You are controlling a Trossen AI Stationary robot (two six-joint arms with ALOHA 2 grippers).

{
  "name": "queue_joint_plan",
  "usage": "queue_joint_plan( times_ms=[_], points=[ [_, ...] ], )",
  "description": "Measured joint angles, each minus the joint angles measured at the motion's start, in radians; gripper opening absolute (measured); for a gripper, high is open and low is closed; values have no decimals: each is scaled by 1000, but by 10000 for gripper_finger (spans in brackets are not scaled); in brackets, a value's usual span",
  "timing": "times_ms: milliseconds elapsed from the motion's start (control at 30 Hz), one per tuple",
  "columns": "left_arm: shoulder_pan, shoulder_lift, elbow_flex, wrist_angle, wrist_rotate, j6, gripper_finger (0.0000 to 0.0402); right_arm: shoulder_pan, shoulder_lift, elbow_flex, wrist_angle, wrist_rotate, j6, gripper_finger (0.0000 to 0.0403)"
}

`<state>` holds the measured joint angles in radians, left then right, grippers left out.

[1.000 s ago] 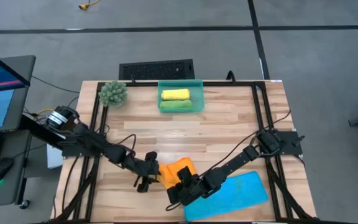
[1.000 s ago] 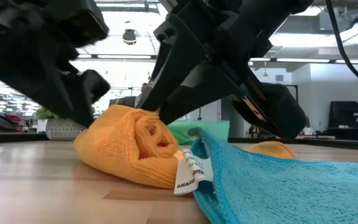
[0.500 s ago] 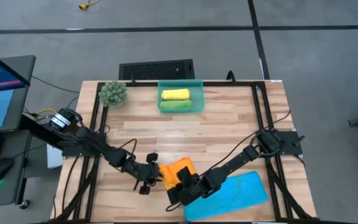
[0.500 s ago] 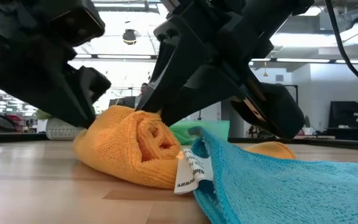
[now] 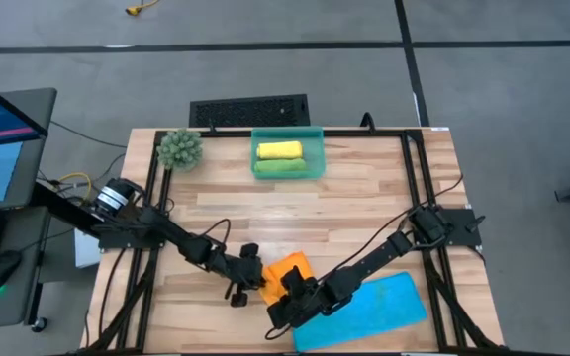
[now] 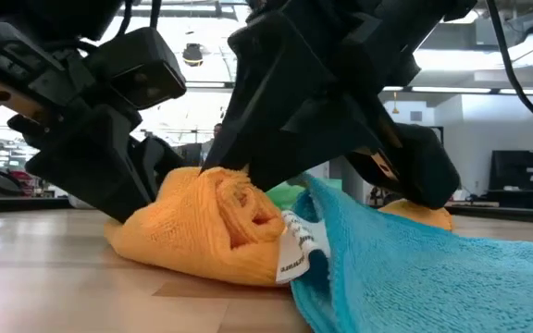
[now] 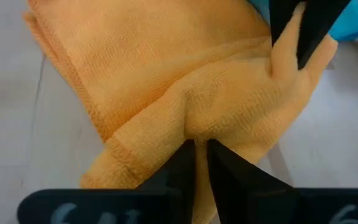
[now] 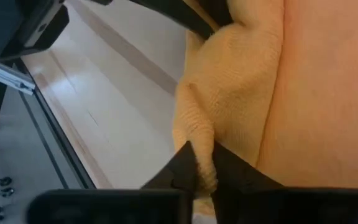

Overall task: Roll microfiber towels into tight, uniform cylinder then place into a basket
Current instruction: Roll the orange towel

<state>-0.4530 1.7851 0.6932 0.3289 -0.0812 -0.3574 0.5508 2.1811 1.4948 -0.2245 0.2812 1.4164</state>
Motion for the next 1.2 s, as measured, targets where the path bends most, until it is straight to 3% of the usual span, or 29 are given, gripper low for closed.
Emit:
queue_joint_plan(
  times_ms=[300,433,633,800,1000,1200],
  points=[
    [-2,5,16,-45,-5,-5,31,-21,0,0,-2,-23,-34,178],
    [-4,4,18,-105,-42,-65,31,-39,-37,0,-46,-19,-64,213],
    [-4,3,17,-137,-59,-154,31,-43,-131,0,-235,93,-65,225],
    [-8,4,15,-143,-74,-187,31,-42,-175,-1,-423,74,78,224],
    [-8,5,13,-131,-69,-191,31,-18,-152,1,-396,-44,136,223],
    [-8,5,13,-134,-69,-260,31,-3,-146,1,-374,-52,49,223]
  ],
)
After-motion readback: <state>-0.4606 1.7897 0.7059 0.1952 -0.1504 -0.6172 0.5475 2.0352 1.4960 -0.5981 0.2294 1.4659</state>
